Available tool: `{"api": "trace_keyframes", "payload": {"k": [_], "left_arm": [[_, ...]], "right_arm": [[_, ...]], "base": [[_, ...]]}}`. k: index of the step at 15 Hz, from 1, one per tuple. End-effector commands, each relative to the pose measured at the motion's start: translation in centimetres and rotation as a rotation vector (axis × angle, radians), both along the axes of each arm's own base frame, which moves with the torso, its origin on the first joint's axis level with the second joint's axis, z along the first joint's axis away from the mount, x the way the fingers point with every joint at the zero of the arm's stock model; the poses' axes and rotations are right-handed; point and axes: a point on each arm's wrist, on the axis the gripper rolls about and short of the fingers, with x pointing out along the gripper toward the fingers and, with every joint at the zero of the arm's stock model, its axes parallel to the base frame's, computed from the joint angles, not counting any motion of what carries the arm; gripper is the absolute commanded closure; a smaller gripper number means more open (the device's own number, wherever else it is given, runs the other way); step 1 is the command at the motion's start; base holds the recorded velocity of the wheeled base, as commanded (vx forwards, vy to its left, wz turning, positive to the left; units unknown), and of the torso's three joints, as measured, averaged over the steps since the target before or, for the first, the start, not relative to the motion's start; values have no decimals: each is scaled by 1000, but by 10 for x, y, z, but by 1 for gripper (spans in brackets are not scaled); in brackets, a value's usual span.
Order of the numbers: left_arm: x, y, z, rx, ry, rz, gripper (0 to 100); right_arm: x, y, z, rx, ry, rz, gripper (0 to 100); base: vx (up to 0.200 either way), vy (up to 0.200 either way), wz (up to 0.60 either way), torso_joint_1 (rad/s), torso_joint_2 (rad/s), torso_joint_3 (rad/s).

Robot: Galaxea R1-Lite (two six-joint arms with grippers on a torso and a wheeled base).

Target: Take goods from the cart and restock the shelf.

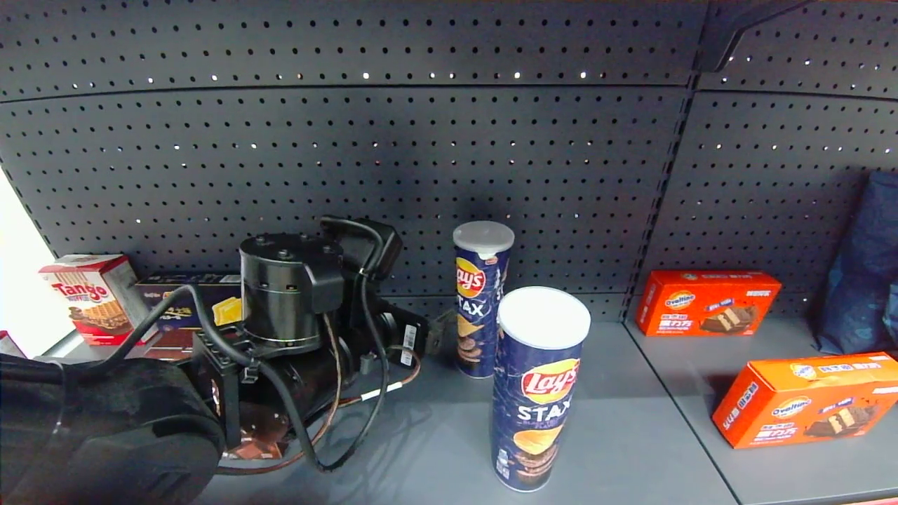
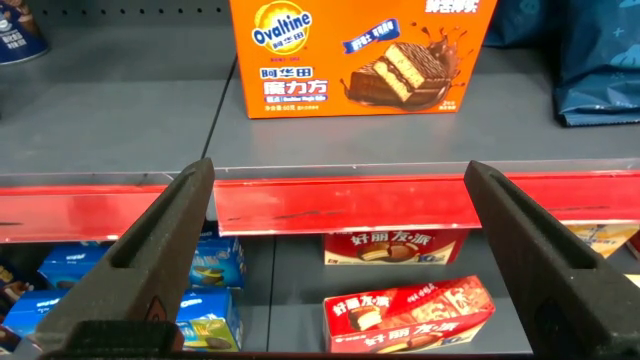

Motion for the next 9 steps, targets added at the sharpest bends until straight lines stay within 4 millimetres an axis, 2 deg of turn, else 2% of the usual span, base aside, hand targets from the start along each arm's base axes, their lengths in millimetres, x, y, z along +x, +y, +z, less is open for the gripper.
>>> {"api": "trace_keyframes", "payload": {"k": [1,9], "left_arm": [[6,1,-8,23,18,17,0],[26,-11,-43,96,95,25,0]], "right_arm": [[0,0,0,0,1,0,0],[0,0,0,0,1,0,0]], "base": [[0,0,0,0,0,0],[0,0,0,0,0,0]]}}
